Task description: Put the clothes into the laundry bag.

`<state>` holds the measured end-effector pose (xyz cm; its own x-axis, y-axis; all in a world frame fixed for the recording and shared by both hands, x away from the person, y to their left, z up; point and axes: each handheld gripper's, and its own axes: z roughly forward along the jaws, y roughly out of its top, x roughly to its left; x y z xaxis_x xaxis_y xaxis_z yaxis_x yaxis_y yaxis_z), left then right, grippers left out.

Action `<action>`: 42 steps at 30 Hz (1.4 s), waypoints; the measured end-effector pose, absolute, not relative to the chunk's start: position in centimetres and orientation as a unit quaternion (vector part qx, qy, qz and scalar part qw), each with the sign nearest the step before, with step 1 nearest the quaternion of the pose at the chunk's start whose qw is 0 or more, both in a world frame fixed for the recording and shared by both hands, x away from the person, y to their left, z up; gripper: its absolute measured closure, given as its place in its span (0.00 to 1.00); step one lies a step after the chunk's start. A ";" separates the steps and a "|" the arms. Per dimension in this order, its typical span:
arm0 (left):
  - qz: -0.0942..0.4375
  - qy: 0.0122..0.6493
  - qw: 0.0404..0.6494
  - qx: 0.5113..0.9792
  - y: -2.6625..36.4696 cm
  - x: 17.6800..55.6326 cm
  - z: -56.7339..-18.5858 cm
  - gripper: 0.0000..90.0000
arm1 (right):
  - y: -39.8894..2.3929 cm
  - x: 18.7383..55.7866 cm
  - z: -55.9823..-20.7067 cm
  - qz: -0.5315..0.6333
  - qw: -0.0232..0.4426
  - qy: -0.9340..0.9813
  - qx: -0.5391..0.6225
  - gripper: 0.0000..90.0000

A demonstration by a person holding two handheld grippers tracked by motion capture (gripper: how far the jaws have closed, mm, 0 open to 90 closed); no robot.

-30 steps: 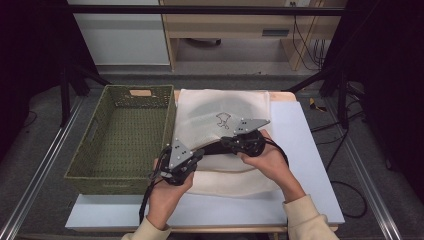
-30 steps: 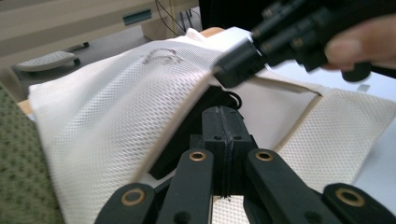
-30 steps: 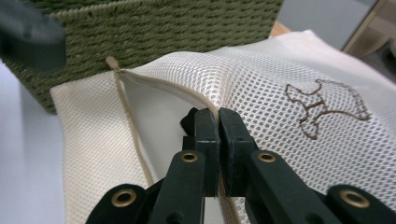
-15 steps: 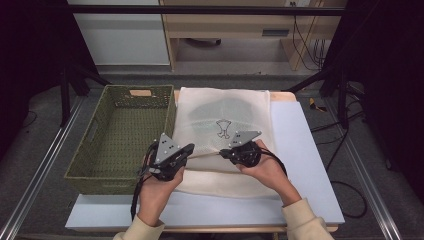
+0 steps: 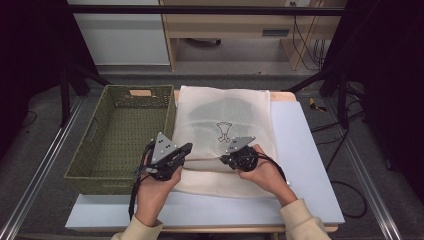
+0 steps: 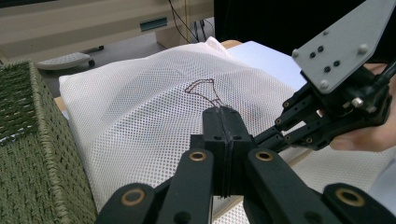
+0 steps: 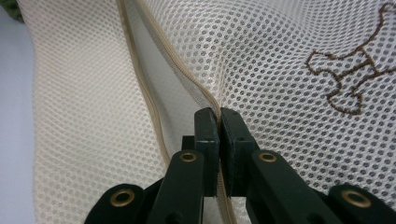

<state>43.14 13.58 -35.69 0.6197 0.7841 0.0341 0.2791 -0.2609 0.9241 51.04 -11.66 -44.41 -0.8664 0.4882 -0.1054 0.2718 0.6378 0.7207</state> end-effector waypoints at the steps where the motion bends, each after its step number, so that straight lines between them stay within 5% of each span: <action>1: 0.256 0.353 0.494 0.752 13.6 43.1 -35.7 1.00 | -11.7 51.0 -44.5 0.366 0.147 0.893 0.214 0.96; 25: 0.261 0.361 0.496 0.746 14.8 43.3 -35.3 1.00 | -11.2 50.7 -45.6 0.346 0.164 0.899 0.212 0.94; 37: 0.262 0.364 0.494 0.745 15.3 43.5 -35.4 1.00 | -11.3 50.3 -45.0 0.351 0.183 0.892 0.219 0.72; 42: 0.263 0.367 0.495 0.742 15.6 43.5 -35.2 1.00 | -11.2 49.8 -44.6 0.355 0.198 0.887 0.219 0.53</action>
